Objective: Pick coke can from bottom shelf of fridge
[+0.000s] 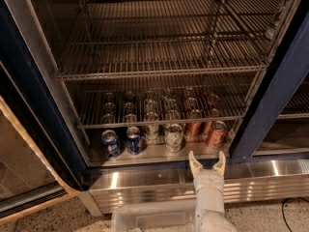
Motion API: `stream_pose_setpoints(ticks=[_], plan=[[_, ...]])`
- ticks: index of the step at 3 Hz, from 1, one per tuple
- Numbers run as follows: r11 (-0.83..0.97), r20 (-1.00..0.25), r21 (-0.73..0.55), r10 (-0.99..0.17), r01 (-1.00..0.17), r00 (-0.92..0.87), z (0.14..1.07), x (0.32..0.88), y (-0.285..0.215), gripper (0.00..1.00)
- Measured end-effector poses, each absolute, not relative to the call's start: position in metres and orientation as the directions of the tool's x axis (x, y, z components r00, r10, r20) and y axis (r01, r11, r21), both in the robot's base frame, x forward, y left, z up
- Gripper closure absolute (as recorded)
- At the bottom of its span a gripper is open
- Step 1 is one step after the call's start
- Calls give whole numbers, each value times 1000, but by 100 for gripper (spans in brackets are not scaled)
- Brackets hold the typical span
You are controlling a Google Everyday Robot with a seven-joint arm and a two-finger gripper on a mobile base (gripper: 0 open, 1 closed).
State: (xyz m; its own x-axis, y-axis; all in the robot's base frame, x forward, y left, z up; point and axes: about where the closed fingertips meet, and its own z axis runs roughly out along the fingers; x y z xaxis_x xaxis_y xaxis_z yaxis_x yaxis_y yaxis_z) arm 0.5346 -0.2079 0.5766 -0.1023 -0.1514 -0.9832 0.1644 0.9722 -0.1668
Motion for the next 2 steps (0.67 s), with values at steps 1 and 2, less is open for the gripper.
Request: stream_pose_setpoints(ticks=[1,2], plan=[[968,-985,-159,-143,195,-94,578,535,-214,25],[963,-988,-150,-134,224,-82,581,539,-222,23]])
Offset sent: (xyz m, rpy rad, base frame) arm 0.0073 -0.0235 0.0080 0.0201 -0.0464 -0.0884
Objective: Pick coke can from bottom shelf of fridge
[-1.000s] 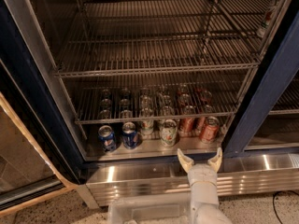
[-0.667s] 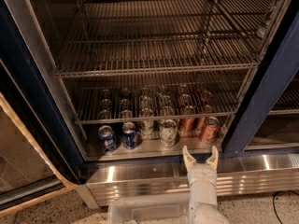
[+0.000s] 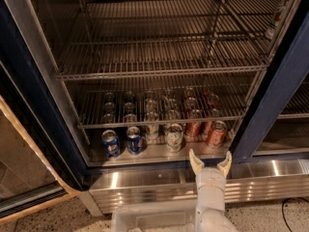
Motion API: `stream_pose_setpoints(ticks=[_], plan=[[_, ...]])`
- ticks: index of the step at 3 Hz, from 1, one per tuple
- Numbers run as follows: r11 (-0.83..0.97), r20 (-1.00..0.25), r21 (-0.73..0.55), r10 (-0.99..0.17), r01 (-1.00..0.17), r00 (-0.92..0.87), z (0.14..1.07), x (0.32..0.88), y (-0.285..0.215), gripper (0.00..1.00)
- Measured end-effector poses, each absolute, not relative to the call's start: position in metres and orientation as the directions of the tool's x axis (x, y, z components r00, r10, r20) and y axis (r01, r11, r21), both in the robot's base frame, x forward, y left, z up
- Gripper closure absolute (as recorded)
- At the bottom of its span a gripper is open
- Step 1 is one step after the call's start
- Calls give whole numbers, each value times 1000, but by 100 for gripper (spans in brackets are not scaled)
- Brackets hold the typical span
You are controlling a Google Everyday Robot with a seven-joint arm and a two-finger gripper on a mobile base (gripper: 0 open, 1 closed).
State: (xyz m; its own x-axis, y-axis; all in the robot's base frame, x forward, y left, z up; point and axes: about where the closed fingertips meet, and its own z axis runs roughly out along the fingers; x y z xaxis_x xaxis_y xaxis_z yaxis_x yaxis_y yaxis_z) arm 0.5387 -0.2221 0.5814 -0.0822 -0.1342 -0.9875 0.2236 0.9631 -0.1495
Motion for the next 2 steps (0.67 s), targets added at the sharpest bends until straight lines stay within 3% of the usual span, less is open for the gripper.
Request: stream_pose_setpoints(ticks=[1,2], plan=[[963,-988,-146,-132,228,-75,584,547,-228,21],[962,-988,-149,-136,228,-72,587,557,-231,26]])
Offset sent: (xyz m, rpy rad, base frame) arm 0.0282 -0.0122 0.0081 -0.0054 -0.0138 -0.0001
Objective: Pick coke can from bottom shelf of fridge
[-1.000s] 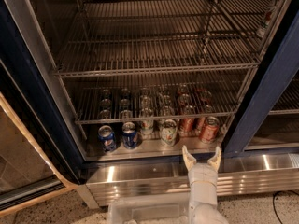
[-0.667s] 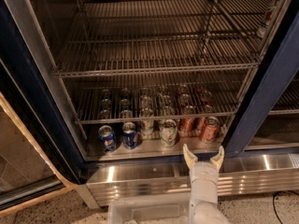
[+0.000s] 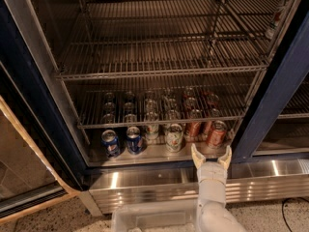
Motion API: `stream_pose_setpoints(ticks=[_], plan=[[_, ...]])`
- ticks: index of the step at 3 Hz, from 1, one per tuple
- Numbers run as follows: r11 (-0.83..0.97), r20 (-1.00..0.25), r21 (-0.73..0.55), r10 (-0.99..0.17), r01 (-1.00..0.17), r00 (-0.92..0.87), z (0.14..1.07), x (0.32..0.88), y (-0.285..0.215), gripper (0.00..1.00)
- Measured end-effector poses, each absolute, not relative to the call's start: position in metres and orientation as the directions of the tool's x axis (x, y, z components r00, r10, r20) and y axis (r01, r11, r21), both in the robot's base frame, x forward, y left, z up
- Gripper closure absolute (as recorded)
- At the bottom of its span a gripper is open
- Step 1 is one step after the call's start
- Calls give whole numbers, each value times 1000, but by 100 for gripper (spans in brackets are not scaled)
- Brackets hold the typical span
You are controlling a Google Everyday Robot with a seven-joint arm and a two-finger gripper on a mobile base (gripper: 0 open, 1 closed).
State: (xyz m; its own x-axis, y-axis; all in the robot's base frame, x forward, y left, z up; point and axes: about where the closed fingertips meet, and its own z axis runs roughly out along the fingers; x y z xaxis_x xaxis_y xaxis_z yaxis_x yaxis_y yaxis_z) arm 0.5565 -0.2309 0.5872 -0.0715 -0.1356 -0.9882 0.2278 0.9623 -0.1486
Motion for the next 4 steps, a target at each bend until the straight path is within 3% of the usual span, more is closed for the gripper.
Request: stream_pose_setpoints(ticks=[1,4], plan=[[961,-987,-156,-142,230,-75,588,565,-234,32],[964,-986,-137,-110,230,-126,580,600,-259,33]])
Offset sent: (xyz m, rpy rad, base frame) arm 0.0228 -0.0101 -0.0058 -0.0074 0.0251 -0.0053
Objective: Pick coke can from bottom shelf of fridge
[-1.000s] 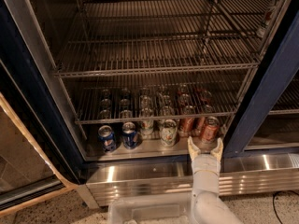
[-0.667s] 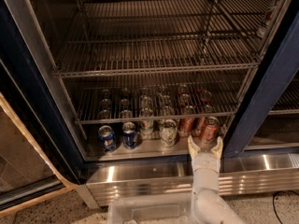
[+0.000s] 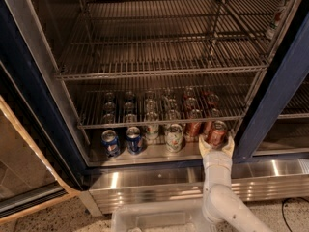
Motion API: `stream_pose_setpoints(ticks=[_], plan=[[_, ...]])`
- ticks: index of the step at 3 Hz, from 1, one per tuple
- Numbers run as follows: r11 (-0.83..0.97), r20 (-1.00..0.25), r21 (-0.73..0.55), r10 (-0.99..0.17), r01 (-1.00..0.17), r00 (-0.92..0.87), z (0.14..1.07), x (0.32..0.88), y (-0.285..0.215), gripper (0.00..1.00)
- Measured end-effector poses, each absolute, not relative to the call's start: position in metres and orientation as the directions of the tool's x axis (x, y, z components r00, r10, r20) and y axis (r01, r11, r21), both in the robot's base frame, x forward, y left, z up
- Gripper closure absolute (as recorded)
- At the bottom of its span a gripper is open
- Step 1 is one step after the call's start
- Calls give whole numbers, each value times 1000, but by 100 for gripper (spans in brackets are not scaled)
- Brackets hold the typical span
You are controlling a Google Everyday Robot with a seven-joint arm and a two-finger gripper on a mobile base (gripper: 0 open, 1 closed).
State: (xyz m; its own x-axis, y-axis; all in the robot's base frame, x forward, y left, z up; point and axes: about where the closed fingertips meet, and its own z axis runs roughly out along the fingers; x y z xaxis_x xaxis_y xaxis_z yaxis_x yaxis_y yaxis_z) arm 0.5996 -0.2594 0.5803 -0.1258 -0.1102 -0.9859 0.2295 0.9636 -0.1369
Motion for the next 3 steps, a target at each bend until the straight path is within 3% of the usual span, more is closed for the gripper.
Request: stream_pose_setpoints(ticks=[1,3], plan=[[966,-983,-148,-119,213,-142,575,610,-263,38],[970,-983,-149,-125,192,-134,574,620,-264,37]])
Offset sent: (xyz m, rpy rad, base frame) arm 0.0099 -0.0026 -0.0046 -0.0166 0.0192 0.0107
